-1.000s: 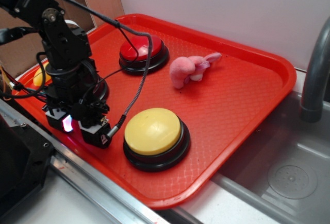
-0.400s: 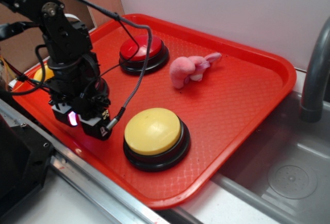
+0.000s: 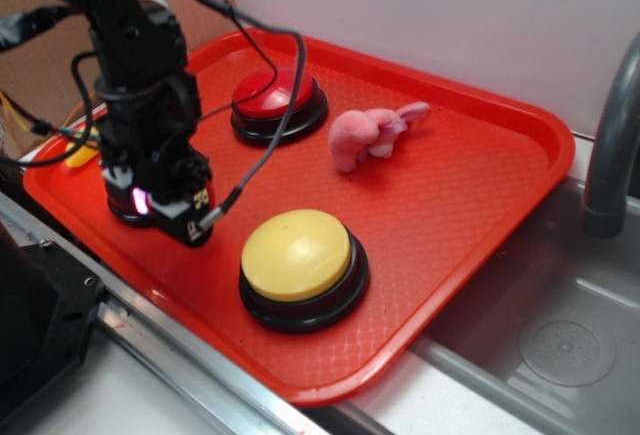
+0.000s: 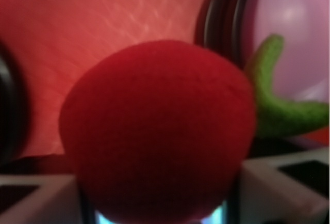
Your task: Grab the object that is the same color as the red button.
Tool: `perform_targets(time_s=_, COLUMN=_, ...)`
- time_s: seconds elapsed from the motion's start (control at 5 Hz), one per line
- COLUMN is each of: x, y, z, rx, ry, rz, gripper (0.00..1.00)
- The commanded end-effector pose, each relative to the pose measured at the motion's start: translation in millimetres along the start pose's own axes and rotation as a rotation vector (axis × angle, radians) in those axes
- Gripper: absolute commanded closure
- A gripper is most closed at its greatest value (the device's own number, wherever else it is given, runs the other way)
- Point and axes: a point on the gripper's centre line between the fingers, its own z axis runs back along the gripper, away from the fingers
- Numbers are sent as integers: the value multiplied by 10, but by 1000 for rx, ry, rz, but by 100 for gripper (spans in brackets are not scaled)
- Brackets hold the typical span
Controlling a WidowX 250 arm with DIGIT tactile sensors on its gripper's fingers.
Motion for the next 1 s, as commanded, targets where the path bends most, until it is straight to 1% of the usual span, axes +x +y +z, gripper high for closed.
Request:
perform_targets(time_s=0.0, x=363, y=-64, z=920, rx=-12, ry=-184, rz=-46, gripper=100)
perform_targets(time_s=0.2, x=505, y=-33, z=1203, rx=-72, ry=-207, rz=-39, gripper=100)
perform_targets(time_s=0.4, x=554, y=40, z=1364, rx=-85, ry=-228, rz=-18, gripper=100)
perform_targets(time_s=0.6, x=595, y=115, z=1371, rx=-143, ry=-199, rz=4, gripper=100)
perform_targets(time_s=0.8, x=603, y=144, z=1347, rx=-105, ry=-208, rz=4, gripper=100)
